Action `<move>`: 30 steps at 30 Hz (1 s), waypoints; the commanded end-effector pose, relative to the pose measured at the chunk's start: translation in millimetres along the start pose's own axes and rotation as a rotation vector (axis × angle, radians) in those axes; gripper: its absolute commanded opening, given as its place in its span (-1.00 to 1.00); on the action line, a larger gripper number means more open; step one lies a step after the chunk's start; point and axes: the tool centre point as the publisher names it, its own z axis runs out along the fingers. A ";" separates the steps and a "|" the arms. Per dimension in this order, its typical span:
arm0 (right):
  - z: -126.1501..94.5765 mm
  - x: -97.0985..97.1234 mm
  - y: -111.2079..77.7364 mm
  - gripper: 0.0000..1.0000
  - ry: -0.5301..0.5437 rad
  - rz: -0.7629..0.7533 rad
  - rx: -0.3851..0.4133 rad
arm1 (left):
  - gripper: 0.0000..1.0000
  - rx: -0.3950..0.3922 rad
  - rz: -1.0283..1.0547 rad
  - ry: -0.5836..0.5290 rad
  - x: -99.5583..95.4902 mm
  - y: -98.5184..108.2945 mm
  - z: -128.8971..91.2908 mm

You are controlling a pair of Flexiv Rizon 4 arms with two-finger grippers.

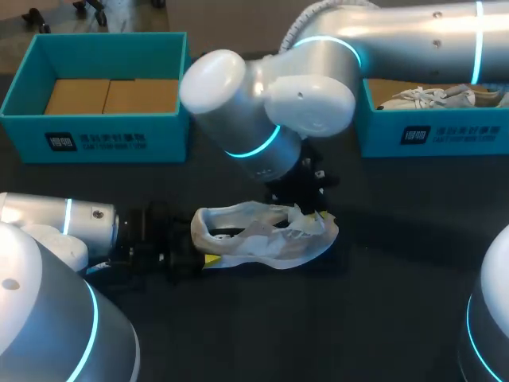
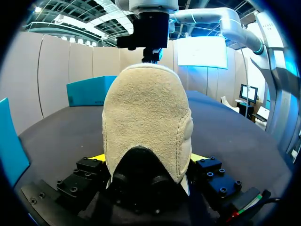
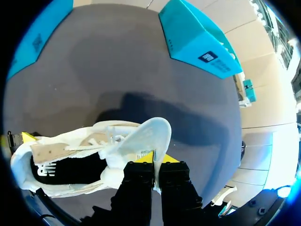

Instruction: Take the shoe out of the shoebox, open the shoe tongue, remove and reinsert the insole, then place the shoe into the shoebox

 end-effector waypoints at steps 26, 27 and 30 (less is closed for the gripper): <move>-21.5 -36.9 -6.0 1.00 0.115 0.337 -0.041 | -1.00 -0.005 0.000 0.000 0.5 3.7 0.5; -26.3 -38.2 -5.6 1.00 0.102 0.323 -0.058 | -1.00 -0.005 0.000 0.000 0.5 3.7 0.5; -35.9 -42.1 -3.1 1.00 0.094 0.325 -0.077 | -1.00 -0.005 0.000 0.000 0.5 3.7 0.5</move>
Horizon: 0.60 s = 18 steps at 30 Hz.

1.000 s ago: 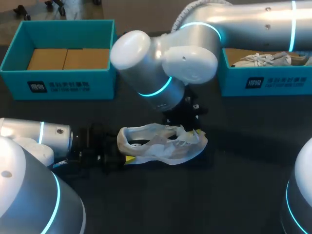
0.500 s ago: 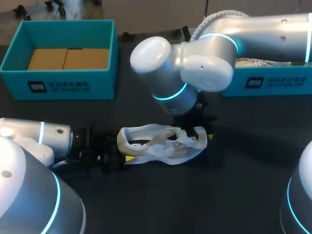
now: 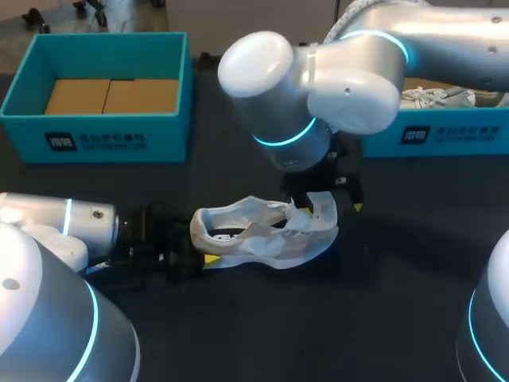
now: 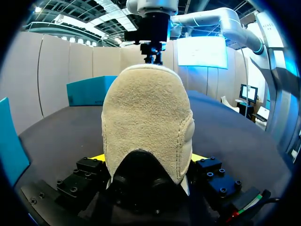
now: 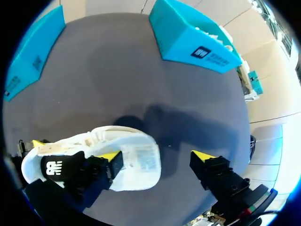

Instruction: Take the shoe out of the shoebox, open the shoe tongue, remove and reinsert the insole, then place the shoe into the shoebox

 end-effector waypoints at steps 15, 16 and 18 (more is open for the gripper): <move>-86.3 4.9 35.8 1.00 0.024 -0.121 -0.312 | -1.00 -0.004 0.001 0.001 0.5 2.9 0.8; -90.9 6.6 38.0 1.00 0.031 -0.167 -0.332 | -1.00 -0.004 0.001 0.001 0.5 2.9 0.8; -100.0 11.0 41.8 1.00 0.034 -0.275 -0.375 | -1.00 -0.004 0.001 0.001 0.5 2.9 0.8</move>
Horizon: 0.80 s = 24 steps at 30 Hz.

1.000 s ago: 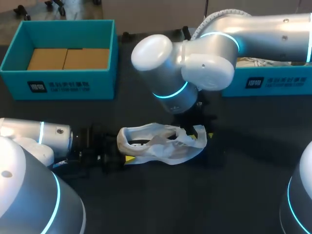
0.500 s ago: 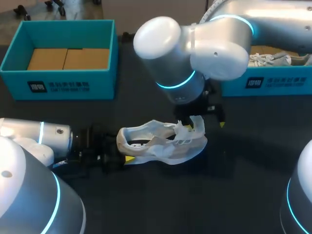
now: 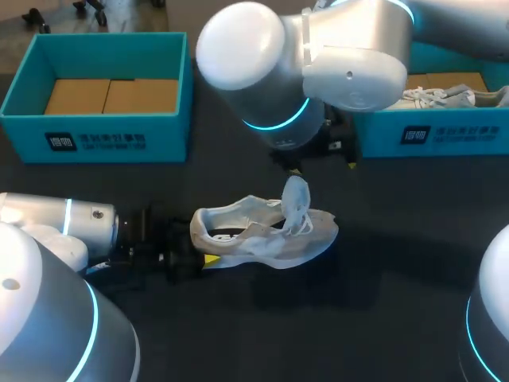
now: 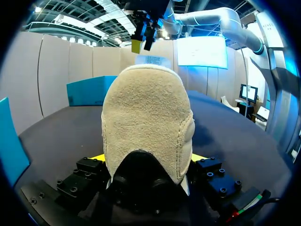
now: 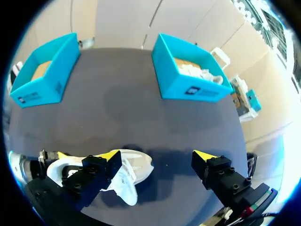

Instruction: Take the shoe out of the shoebox, open the shoe tongue, remove and reinsert the insole, then place the shoe into the shoebox

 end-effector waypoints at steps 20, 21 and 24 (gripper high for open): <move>-56.3 67.6 19.5 1.00 0.180 -1.122 -0.296 | -1.00 -0.004 0.000 0.001 0.5 3.0 0.8; -58.4 69.8 19.9 1.00 0.188 -1.150 -0.303 | -1.00 -0.004 0.000 0.001 0.5 3.0 0.8; -67.9 74.9 21.0 1.00 0.212 -1.220 -0.325 | -1.00 -0.004 0.000 0.001 0.5 3.0 0.8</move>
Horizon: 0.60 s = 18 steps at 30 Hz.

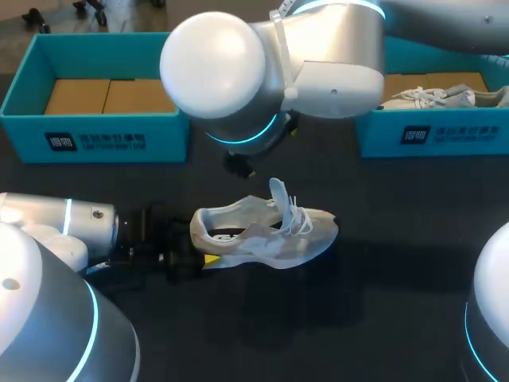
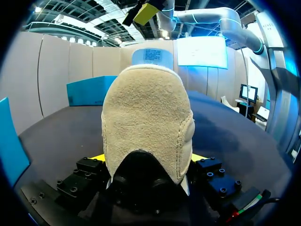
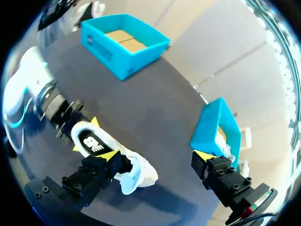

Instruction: Take the shoe out of the shoebox, open the shoe tongue, remove and reinsert the insole, then place the shoe into the shoebox

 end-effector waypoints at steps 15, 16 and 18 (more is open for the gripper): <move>-14.4 23.0 14.8 -0.40 0.173 -0.739 -0.095 | -1.00 -0.004 0.000 0.001 0.5 2.9 0.8; -13.8 24.7 14.5 -0.73 0.178 -0.754 -0.094 | -1.00 -0.004 0.000 0.001 0.5 2.9 0.8; -12.7 27.5 13.2 -1.00 0.188 -0.781 -0.090 | -1.00 -0.004 0.000 0.001 0.5 2.9 0.8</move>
